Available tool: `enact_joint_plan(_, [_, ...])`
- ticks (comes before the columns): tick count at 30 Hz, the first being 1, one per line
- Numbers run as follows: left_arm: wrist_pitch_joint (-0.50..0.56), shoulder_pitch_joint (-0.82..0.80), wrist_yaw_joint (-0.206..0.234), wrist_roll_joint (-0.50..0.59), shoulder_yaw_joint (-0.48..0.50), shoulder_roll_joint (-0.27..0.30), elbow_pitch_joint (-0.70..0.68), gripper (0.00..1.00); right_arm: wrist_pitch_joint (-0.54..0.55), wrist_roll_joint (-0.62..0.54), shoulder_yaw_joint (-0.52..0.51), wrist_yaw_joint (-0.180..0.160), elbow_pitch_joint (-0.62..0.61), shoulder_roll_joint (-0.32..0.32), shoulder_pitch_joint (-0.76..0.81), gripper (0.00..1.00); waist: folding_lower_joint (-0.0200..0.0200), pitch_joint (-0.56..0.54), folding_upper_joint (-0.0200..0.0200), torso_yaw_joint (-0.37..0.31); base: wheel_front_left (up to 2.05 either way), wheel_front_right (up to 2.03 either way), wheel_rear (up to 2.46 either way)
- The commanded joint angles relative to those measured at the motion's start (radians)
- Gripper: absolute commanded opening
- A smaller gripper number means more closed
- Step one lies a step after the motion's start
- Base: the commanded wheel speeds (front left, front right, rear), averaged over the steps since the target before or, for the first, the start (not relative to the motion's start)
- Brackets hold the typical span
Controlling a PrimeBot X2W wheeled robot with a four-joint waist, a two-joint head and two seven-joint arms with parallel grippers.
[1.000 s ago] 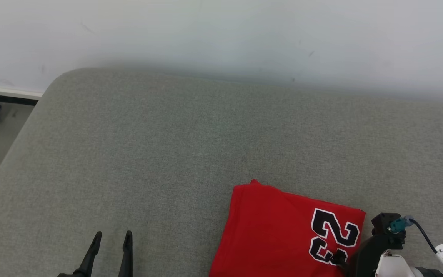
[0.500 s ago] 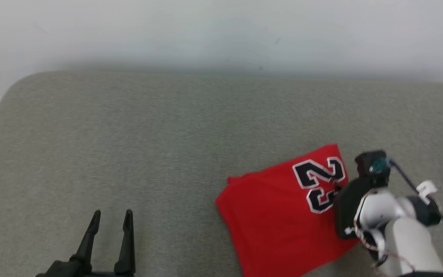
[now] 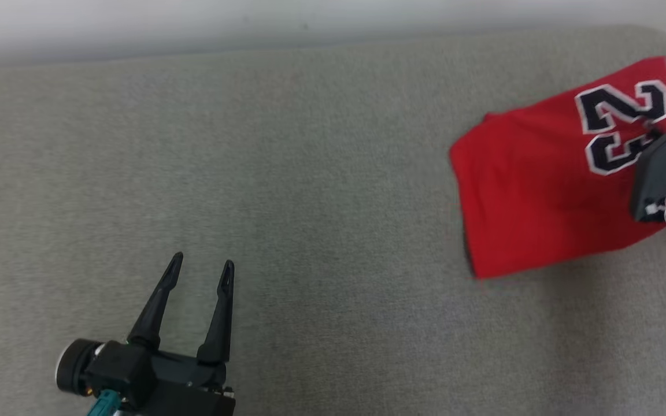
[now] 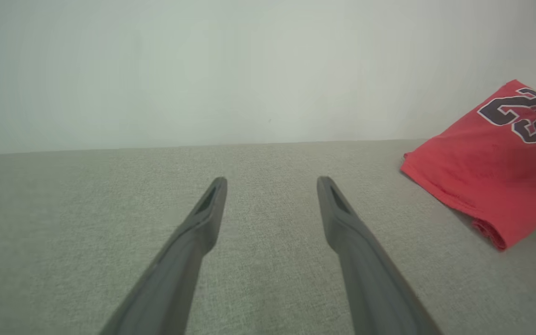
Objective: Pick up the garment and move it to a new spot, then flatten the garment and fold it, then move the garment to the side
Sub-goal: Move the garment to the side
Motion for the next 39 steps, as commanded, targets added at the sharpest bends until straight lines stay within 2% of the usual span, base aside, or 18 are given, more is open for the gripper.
enact_joint_plan(1, [-0.003,-0.018,0.002,0.014,-0.004,0.009,-0.004,1.00,-0.005,-0.006,-0.006,0.000,0.002,-0.001,-0.012,0.00,-0.0002,0.112,-0.0001,-0.095,0.00,0.00,0.00])
enact_joint_plan(6, [-0.002,-0.056,0.002,0.013,-0.033,0.055,-0.014,1.00,-0.034,-0.030,-0.076,0.000,0.013,-0.037,-0.072,0.00,-0.0002,0.186,-0.0001,-0.131,0.00,0.00,0.00])
enact_joint_plan(9, [0.011,-0.073,0.002,0.016,-0.050,0.080,-0.024,1.00,-0.072,-0.054,-0.117,0.000,0.051,-0.087,-0.101,0.00,-0.0002,0.224,-0.0001,-0.138,0.00,0.00,0.00])
enact_joint_plan(13, [0.036,-0.077,0.002,0.019,-0.061,0.104,-0.047,1.00,-0.150,-0.124,-0.128,0.000,0.091,-0.162,-0.128,0.00,-0.0002,0.252,-0.0001,-0.140,0.00,0.00,0.00])
enact_joint_plan(18, [0.062,-0.077,0.002,0.020,-0.076,0.122,-0.078,1.00,-0.273,-0.215,-0.154,0.000,0.152,-0.218,-0.168,0.00,-0.0002,0.277,-0.0001,-0.123,0.00,0.00,0.00])
enact_joint_plan(22, [0.079,-0.067,0.006,0.021,-0.083,0.128,-0.094,1.00,-0.340,-0.271,-0.189,0.000,0.202,-0.237,-0.189,0.00,-0.0002,0.295,-0.0001,-0.108,0.00,0.00,0.00])
enact_joint_plan(25, [0.083,-0.058,0.008,0.017,-0.084,0.132,-0.100,1.00,-0.364,-0.316,-0.233,0.000,0.225,-0.225,-0.189,0.00,-0.0002,0.304,-0.0001,-0.098,0.00,0.00,0.00])
enact_joint_plan(26, [0.084,-0.055,0.008,0.015,-0.084,0.134,-0.101,1.00,-0.378,-0.334,-0.250,0.000,0.225,-0.221,-0.187,0.05,-0.0002,0.305,-0.0001,-0.096,0.00,0.00,0.00])
enact_joint_plan(27, [0.084,-0.052,0.010,0.013,-0.083,0.135,-0.101,1.00,-0.383,-0.351,-0.263,0.000,0.230,-0.213,-0.182,0.30,-0.0002,0.306,-0.0001,-0.095,0.00,0.00,0.00])
enact_joint_plan(28, [0.083,-0.051,0.011,0.010,-0.083,0.137,-0.101,1.00,-0.392,-0.359,-0.278,0.000,0.234,-0.200,-0.180,0.42,-0.0002,0.306,-0.0001,-0.094,0.00,0.00,0.00])
enact_joint_plan(29, [0.083,-0.050,0.012,0.009,-0.082,0.138,-0.100,1.00,-0.403,-0.363,-0.287,0.000,0.235,-0.187,-0.182,0.80,-0.0002,0.305,-0.0001,-0.094,0.00,0.00,0.00])
enact_joint_plan(30, [0.082,-0.048,0.013,0.008,-0.081,0.140,-0.098,1.00,-0.411,-0.374,-0.298,0.000,0.236,-0.179,-0.184,1.00,-0.0002,0.304,-0.0001,-0.094,0.00,0.00,0.00])
enact_joint_plan(39, [0.043,-0.058,0.021,-0.001,-0.086,0.129,-0.103,1.00,-0.506,-0.427,-0.323,0.000,0.295,-0.109,-0.218,1.00,-0.0002,0.247,-0.0001,-0.098,0.00,0.00,0.00])
